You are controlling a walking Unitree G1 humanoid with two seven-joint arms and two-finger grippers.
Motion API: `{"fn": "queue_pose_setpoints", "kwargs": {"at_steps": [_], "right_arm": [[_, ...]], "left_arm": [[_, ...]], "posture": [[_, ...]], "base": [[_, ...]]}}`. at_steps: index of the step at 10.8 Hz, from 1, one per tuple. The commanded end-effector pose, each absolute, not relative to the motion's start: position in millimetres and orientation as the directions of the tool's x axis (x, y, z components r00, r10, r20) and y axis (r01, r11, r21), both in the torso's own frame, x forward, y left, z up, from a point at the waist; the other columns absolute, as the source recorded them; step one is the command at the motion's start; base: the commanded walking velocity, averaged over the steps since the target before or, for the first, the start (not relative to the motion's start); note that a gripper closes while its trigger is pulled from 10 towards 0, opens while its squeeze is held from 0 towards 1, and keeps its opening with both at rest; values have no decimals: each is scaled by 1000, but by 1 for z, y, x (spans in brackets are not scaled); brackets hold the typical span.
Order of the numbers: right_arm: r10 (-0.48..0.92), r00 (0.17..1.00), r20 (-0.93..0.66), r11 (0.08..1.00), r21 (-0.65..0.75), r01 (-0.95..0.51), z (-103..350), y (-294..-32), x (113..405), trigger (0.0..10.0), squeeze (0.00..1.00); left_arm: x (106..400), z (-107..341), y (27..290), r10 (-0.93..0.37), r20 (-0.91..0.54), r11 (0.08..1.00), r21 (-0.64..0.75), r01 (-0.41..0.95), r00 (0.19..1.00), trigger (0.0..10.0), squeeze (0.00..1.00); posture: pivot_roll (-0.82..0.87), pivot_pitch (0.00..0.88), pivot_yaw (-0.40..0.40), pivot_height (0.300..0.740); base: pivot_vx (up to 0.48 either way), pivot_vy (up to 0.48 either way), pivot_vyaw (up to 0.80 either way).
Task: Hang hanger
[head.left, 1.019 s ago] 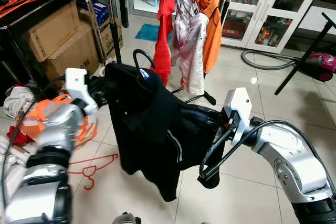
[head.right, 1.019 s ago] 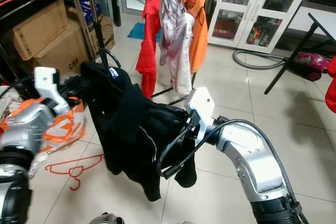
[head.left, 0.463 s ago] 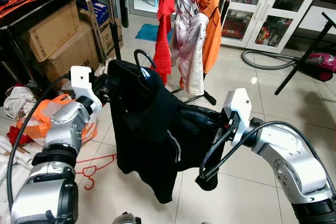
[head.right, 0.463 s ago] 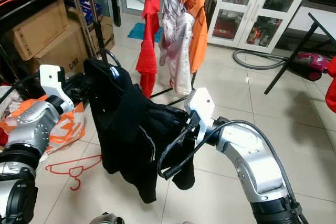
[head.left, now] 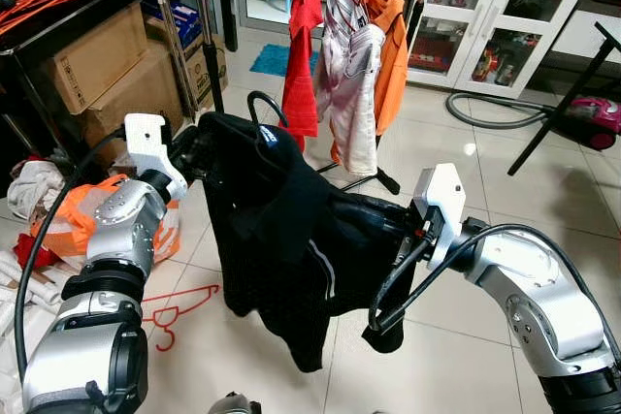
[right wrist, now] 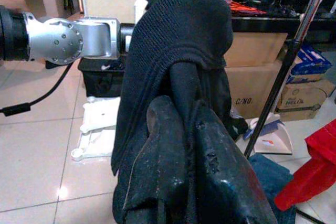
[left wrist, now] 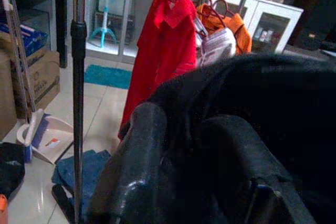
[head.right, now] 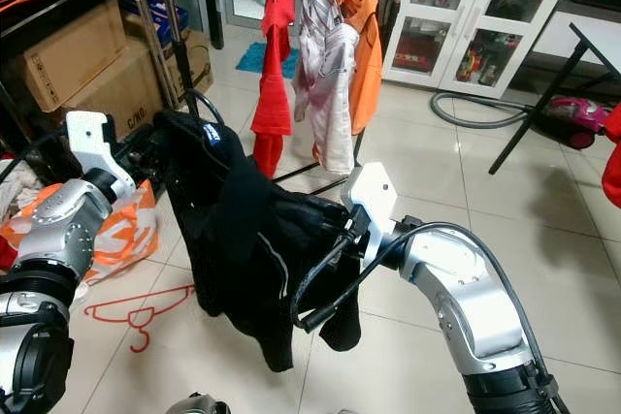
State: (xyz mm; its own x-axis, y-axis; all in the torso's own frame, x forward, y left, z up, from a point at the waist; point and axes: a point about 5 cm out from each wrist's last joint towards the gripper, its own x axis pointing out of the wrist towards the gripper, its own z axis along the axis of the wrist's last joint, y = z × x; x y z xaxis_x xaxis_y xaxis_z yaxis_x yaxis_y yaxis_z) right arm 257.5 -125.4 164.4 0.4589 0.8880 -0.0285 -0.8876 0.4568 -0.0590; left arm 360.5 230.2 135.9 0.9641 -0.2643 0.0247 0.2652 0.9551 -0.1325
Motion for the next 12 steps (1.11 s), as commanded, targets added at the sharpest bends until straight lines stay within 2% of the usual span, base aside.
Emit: {"fn": "queue_pose_setpoints", "kwargs": {"at_steps": [1, 4, 5, 7, 8, 10, 12], "right_arm": [[892, 452, -15, 450, -77, -890, 168, -126, 256, 0, 0], [875, 483, -33, 481, -60, -875, 163, -129, 262, 0, 0], [859, 511, -40, 509, -54, -859, 162, -131, 266, 0, 0], [827, 557, -73, 553, -69, -830, 158, -135, 273, 0, 0], [792, 601, -108, 595, -86, -799, 153, -137, 280, 0, 0], [764, 637, -102, 632, -77, -771, 153, -136, 288, 0, 0], [764, 638, -102, 633, -77, -770, 153, -135, 290, 0, 0]], "left_arm": [[366, 151, 230, -257, 84, 957, -120, 266, 963, 0, 0], [365, 169, 229, -294, 166, 947, -86, 311, 941, 0, 0], [361, 186, 225, -335, 234, 931, -68, 359, 913, 0, 0], [354, 200, 212, -396, 285, 904, -49, 426, 873, 0, 0], [345, 205, 194, -473, 287, 865, -27, 501, 833, 0, 0], [333, 178, 169, -564, 151, 821, -1, 570, 812, 0, 0], [325, 163, 156, -587, 96, 807, -10, 591, 804, 0, 0]], "posture": [[-82, 0, 4, 740], [-73, 3, -3, 740], [-73, 5, -9, 740], [-65, 10, -17, 740], [-59, 10, -21, 740], [-46, 13, -25, 740], [-43, 15, -28, 740]], "base": [[0, 0, 0], [0, 0, 0], [0, 0, 0], [0, 0, 0], [0, 0, 0], [0, 0, 0], [0, 0, 0]]}}
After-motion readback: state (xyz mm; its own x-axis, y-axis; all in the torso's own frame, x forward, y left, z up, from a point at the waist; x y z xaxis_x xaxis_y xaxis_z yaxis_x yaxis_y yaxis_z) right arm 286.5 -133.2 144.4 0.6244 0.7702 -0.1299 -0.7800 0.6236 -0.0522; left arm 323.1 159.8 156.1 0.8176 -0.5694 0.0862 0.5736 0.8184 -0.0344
